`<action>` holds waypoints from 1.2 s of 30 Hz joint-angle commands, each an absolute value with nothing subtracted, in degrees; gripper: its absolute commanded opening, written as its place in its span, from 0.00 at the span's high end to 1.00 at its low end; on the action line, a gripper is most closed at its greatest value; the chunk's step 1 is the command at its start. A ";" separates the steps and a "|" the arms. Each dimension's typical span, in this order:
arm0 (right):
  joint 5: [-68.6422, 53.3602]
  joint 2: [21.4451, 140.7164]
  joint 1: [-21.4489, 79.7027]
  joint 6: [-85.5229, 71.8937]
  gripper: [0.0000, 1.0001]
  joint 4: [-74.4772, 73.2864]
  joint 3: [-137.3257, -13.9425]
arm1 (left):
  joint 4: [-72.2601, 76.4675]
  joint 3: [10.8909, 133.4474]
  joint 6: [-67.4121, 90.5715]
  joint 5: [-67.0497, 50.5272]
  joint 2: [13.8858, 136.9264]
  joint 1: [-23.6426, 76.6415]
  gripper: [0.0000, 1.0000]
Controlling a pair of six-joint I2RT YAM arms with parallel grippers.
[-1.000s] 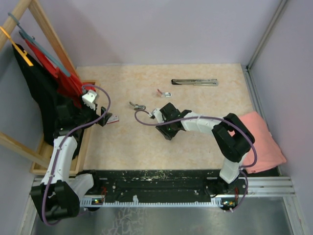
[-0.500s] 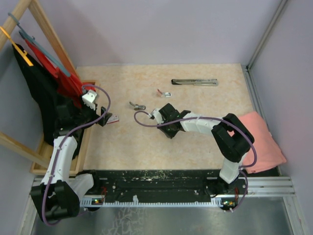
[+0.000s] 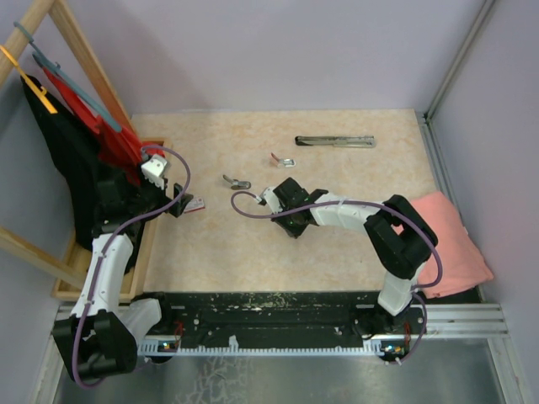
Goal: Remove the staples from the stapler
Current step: Pick up the staple from the center of the board, then place the staple in the staple box.
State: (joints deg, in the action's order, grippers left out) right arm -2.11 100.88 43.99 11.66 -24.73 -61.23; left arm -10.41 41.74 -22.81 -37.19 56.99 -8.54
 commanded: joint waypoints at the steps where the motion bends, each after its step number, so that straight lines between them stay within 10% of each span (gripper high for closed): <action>1: -1.58 98.85 43.72 12.07 0.83 -25.18 -63.96 | -10.46 42.71 -23.19 -38.71 56.51 -9.12 0.01; 36: -5.84 89.08 10.37 15.90 0.84 -20.24 -59.76 | -10.37 42.60 -23.29 -39.40 56.58 -9.16 0.01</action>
